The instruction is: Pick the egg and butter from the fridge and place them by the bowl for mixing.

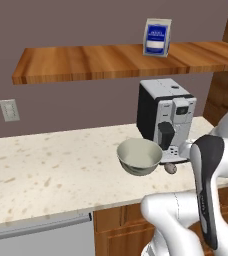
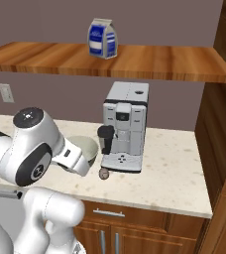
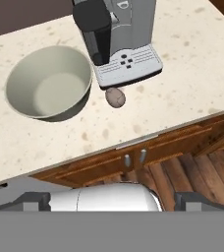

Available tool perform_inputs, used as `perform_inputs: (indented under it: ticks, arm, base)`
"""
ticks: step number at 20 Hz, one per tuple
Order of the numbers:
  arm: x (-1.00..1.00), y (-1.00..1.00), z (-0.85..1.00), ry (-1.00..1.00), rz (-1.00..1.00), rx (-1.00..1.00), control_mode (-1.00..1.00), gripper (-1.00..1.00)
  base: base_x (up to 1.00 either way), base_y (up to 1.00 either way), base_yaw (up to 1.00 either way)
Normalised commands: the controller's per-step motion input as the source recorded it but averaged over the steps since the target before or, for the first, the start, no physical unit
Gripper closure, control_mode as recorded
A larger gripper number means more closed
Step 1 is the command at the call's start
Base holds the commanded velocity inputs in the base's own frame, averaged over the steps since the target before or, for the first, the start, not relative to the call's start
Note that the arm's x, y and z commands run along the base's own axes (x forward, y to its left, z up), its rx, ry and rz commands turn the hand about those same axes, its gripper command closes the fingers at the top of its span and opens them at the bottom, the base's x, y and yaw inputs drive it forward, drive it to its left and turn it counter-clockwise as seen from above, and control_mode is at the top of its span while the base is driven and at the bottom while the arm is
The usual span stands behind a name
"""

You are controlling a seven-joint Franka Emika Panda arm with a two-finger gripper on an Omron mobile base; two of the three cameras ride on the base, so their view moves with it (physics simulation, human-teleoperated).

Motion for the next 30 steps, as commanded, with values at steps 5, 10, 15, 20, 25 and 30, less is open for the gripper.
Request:
perform_inputs:
  ticks: [5,10,15,20,25,30]
  arm:
    - [0.0,0.0,0.0,0.0,0.0,0.0,1.0,-1.0]
    - [0.0,0.0,0.0,0.0,0.0,0.0,1.0,-1.0]
    - [0.0,0.0,0.0,0.0,0.0,0.0,1.0,-1.0]
    - [0.0,0.0,0.0,0.0,0.0,0.0,1.0,-1.0]
    - [0.0,0.0,0.0,0.0,0.0,0.0,1.0,-1.0]
    - [0.0,0.0,0.0,0.0,0.0,0.0,1.0,-1.0]
  base:
    - [-0.52,-0.04,0.03]
    - [-0.66,-0.04,0.26]
    - [-0.28,0.0,0.88]
    - [-0.04,0.0,1.0]
    - [-0.05,0.01,1.0]
    - [-0.02,0.07,0.99]
